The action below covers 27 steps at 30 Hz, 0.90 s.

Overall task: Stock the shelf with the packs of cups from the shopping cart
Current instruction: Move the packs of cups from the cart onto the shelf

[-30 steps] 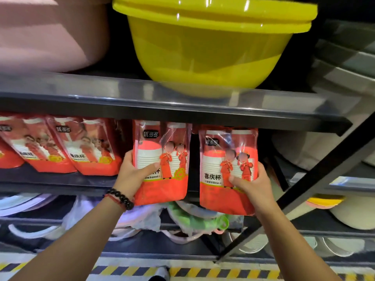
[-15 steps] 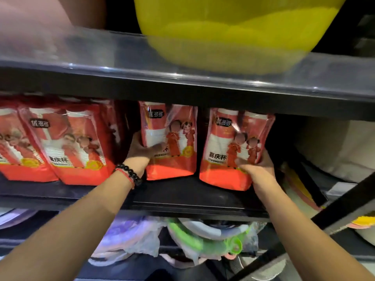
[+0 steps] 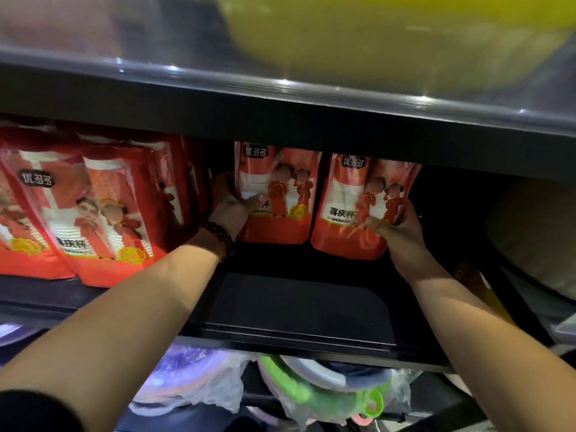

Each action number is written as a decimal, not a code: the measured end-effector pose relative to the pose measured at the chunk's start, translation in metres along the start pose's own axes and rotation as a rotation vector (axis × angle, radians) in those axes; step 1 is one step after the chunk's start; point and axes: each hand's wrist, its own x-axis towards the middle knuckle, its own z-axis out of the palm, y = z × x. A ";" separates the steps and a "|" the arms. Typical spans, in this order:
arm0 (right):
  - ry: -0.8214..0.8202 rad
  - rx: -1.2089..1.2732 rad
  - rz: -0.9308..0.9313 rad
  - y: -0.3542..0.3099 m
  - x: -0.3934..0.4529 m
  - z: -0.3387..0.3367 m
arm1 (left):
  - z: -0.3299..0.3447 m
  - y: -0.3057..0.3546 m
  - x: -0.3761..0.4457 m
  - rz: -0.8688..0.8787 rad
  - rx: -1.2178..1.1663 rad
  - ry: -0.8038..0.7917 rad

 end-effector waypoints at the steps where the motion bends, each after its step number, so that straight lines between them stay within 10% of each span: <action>1: -0.003 -0.003 -0.003 0.001 0.003 0.000 | 0.001 -0.001 0.003 0.024 0.022 0.015; 27: 0.016 -0.109 0.115 0.018 0.021 0.003 | 0.013 -0.007 0.030 -0.064 -0.084 -0.027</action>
